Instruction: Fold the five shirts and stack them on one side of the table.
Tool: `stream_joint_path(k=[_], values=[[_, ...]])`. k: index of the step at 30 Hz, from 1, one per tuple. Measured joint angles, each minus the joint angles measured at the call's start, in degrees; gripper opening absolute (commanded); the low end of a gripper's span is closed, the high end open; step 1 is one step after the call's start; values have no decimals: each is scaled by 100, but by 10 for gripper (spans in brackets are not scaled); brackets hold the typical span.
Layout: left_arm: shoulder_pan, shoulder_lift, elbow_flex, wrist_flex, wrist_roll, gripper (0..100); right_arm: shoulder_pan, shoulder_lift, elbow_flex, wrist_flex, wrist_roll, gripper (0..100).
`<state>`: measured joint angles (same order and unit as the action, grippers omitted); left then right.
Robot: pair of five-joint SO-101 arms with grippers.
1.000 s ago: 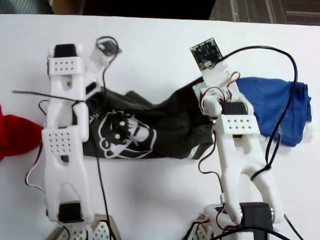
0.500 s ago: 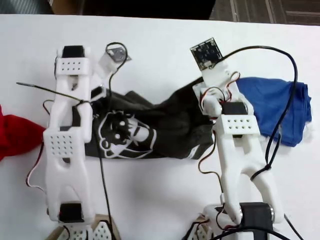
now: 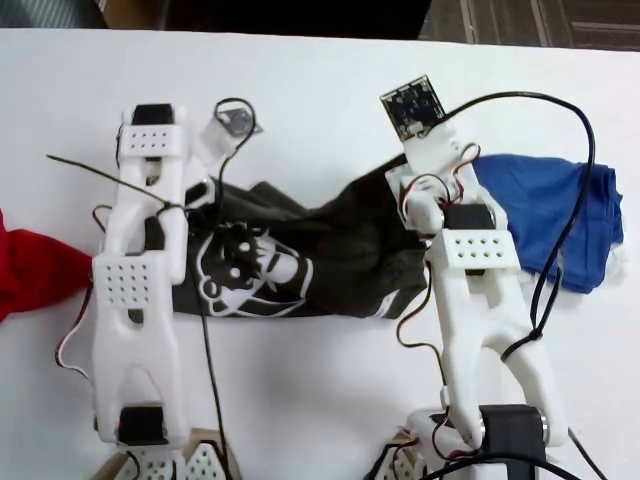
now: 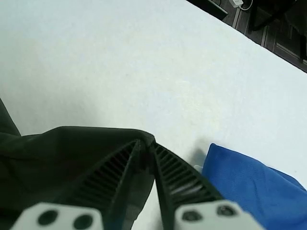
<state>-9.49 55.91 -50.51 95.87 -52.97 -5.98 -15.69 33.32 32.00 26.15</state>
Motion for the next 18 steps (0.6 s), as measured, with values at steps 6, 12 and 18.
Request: stream_joint_path(k=[6, 12, 18], values=[[-53, 0, 0, -18, 0, 29, 0, 0, 0, 0, 0, 22], [-53, 0, 0, -9, 0, 28, 0, 0, 0, 0, 0, 22], [-62, 18, -615, 440, 0, 159, 0, 0, 0, 0, 0, 22]])
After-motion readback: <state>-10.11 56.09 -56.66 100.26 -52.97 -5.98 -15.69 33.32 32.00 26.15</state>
